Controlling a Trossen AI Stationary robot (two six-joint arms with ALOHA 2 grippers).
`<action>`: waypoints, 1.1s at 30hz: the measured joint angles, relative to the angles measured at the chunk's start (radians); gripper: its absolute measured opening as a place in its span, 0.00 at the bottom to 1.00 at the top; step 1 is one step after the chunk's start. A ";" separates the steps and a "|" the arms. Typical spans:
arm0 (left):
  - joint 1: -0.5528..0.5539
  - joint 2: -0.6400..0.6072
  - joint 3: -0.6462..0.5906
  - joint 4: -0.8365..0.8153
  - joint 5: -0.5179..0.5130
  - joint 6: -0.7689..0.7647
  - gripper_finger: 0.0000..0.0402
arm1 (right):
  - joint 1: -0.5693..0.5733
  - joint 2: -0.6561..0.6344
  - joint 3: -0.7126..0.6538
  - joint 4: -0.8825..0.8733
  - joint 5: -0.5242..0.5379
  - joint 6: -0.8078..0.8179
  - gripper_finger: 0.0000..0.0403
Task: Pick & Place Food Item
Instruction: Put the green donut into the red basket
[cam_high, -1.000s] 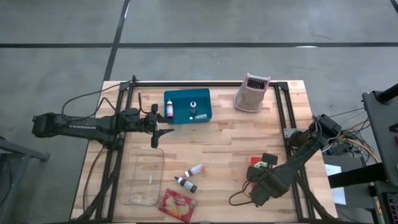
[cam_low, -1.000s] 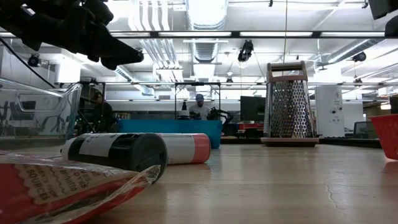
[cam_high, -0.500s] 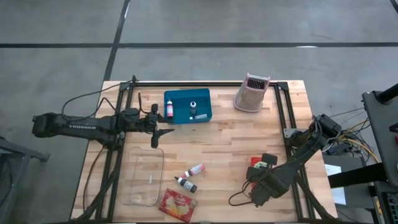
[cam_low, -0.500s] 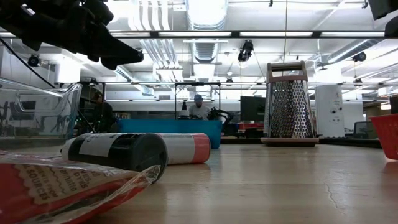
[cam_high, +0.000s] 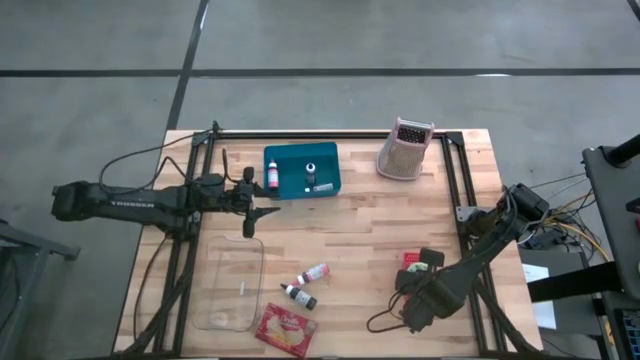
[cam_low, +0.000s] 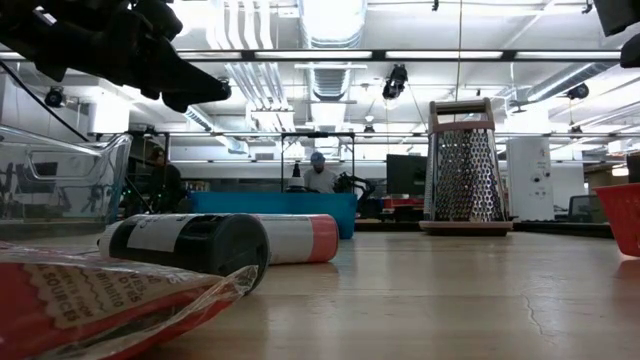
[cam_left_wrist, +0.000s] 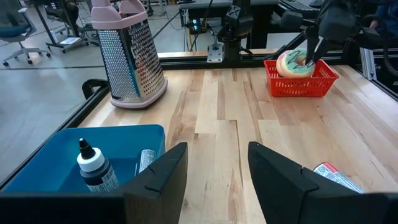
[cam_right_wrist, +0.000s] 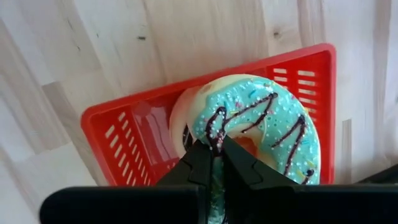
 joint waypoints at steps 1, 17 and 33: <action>0.000 0.000 0.000 0.000 0.000 0.000 0.43 | 0.000 0.000 -0.003 0.001 -0.004 0.000 0.03; 0.000 0.000 0.000 0.000 0.000 0.000 0.43 | -0.001 0.001 -0.010 0.008 -0.006 0.004 0.17; 0.000 0.000 0.000 0.000 0.000 0.007 0.43 | 0.000 0.001 -0.011 0.021 -0.005 0.004 0.53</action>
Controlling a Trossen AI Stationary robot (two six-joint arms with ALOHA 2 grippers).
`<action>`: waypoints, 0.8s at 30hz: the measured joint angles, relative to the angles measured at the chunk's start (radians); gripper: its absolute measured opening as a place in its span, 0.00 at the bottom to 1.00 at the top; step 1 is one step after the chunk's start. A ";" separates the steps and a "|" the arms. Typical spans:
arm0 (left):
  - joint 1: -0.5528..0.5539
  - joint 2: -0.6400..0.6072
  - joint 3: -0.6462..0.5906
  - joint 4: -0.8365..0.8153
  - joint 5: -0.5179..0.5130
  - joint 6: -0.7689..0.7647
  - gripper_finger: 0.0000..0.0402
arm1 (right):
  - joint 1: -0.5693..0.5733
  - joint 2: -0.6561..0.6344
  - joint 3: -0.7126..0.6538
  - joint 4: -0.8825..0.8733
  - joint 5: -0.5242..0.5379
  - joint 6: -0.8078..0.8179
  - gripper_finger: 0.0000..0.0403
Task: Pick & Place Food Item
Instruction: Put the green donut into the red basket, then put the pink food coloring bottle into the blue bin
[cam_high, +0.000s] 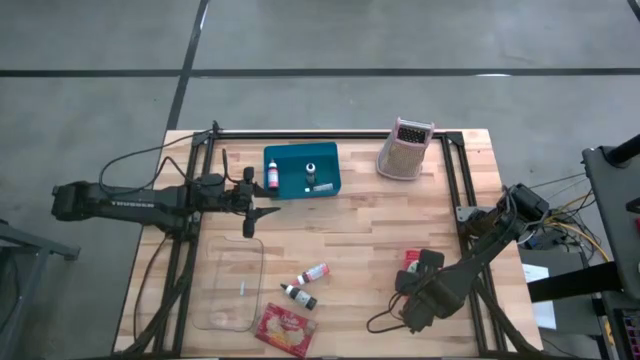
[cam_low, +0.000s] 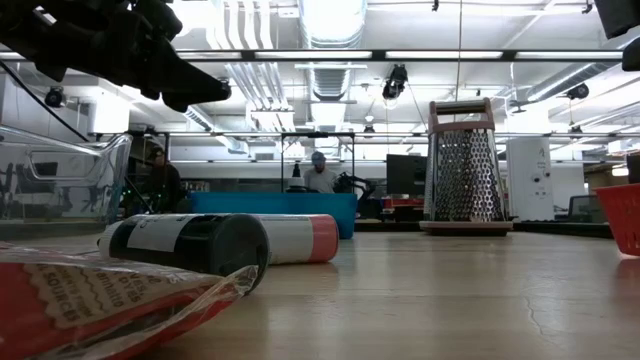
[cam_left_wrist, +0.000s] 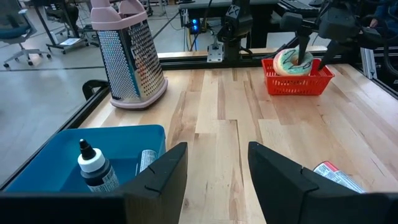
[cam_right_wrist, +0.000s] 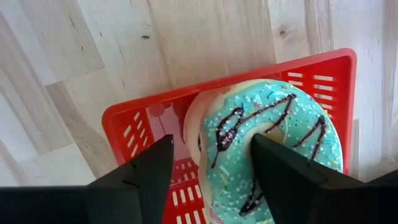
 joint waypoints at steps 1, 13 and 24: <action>0.000 0.000 0.000 0.000 0.000 0.000 0.43 | 0.000 0.000 0.000 0.000 0.000 0.000 0.54; 0.000 0.000 -0.006 0.000 0.000 0.000 0.43 | 0.000 0.000 0.024 -0.003 -0.001 -0.007 0.61; 0.000 0.000 -0.006 0.000 0.000 0.000 0.43 | 0.000 0.000 0.040 -0.006 0.032 -0.058 0.58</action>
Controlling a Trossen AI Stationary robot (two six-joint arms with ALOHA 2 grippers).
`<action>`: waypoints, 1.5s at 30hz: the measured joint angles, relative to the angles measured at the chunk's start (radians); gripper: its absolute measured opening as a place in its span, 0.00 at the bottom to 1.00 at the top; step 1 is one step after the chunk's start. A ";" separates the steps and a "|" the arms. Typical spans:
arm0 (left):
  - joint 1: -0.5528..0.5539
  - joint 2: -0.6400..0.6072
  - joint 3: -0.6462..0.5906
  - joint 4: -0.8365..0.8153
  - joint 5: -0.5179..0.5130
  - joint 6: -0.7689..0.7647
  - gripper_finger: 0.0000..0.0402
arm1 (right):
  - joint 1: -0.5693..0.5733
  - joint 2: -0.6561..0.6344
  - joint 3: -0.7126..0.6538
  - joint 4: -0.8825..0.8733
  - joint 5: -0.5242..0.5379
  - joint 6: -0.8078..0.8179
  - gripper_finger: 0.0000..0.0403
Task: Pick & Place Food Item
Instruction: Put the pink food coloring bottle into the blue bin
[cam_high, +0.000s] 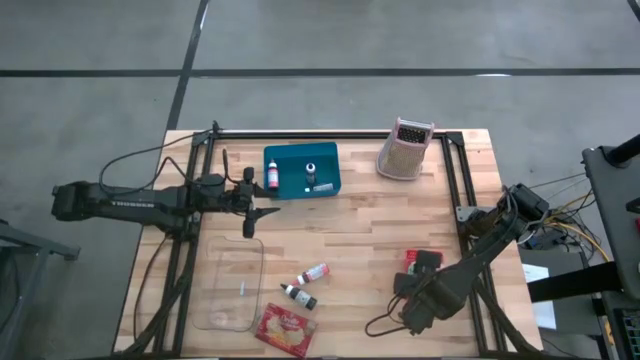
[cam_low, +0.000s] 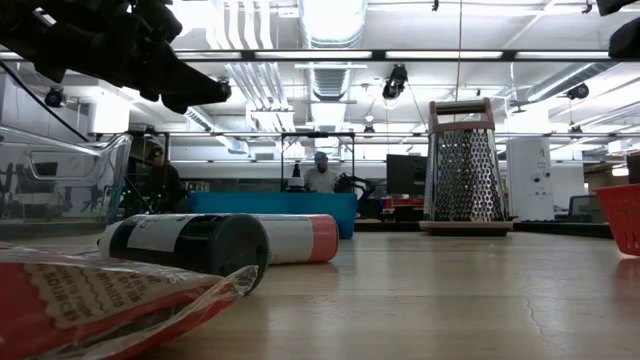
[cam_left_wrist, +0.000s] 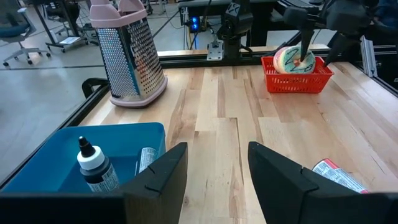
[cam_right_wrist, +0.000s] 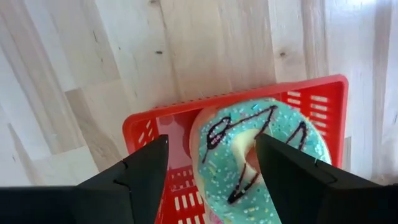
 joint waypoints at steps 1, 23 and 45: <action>0.000 0.000 0.000 0.000 0.000 0.000 0.43 | 0.000 0.000 0.002 0.000 0.002 -0.008 0.58; 0.000 0.000 0.000 0.001 0.000 0.000 0.43 | -0.027 -0.123 0.044 0.475 0.499 -0.587 0.57; 0.000 0.000 0.000 0.013 0.000 -0.001 0.43 | -0.373 -0.251 -0.457 1.932 0.001 -1.230 0.54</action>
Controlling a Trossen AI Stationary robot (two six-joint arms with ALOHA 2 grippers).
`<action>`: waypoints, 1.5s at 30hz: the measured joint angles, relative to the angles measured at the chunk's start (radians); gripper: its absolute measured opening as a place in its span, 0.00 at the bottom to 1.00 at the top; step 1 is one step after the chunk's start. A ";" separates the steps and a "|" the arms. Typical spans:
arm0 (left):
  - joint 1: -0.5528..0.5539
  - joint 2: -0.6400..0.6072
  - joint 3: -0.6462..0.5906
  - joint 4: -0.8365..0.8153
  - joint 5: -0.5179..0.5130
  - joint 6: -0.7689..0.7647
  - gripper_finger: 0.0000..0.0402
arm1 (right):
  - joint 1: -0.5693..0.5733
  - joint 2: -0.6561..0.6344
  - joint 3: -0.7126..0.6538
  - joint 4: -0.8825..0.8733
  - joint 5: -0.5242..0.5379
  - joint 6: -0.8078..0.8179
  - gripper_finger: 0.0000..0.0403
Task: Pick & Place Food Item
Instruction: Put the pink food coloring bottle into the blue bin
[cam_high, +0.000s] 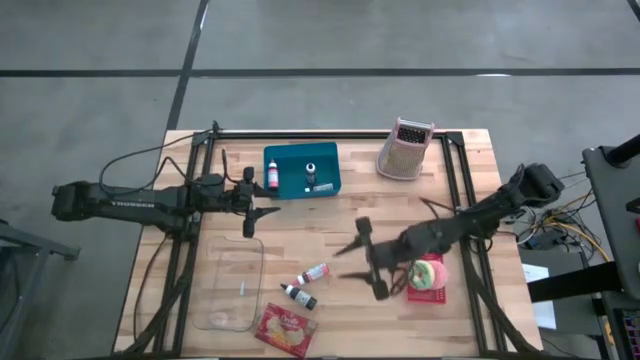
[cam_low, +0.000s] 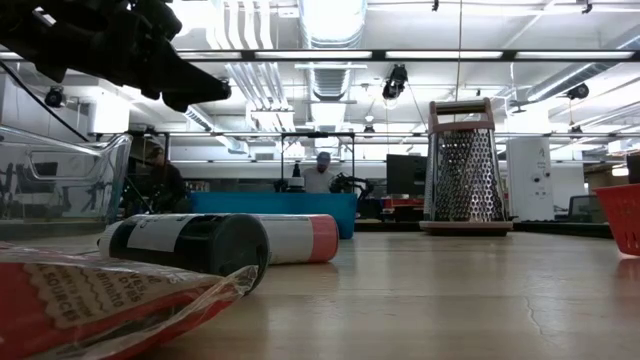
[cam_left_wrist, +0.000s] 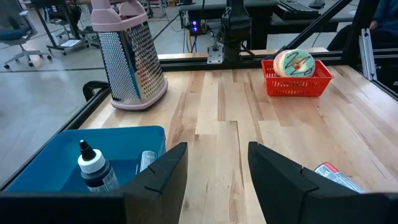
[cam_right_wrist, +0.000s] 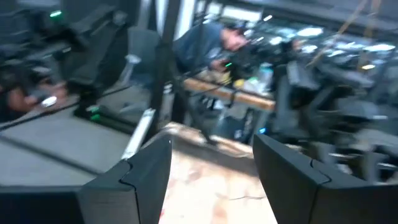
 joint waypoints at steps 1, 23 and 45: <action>0.000 0.000 0.000 0.002 0.000 0.000 0.43 | -0.016 -0.005 -0.016 0.030 0.001 -0.005 0.54; 0.000 0.000 0.000 0.007 0.000 0.000 0.43 | -0.138 -0.303 -0.233 0.033 -0.182 0.013 0.54; 0.000 0.099 -0.001 0.059 0.005 -0.003 0.43 | -0.217 -0.787 -0.747 0.103 -0.019 0.095 0.54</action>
